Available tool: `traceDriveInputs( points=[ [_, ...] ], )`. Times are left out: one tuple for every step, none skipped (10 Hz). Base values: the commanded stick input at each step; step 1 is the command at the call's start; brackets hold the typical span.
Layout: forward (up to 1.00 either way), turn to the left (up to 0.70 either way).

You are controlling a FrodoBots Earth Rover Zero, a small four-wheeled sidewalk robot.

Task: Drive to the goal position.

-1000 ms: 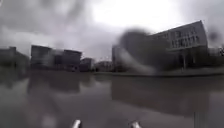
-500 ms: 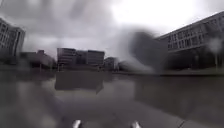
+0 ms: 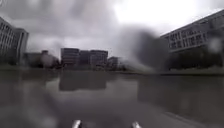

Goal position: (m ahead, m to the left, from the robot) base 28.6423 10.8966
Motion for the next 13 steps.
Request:
traceDriveInputs(
  points=[
    [0.7,0.35],
    [0.7,0.02],
    [0.7,0.0],
    [0.7,0.0],
    [0.7,0.0],
    [0.7,0.0],
    [0.7,0.0],
    [0.7,0.0],
    [0.7,0.0],
    [0.7,0.0],
    [0.7,0.0],
    [0.7,0.0],
    [0.7,0.0]
  ],
)
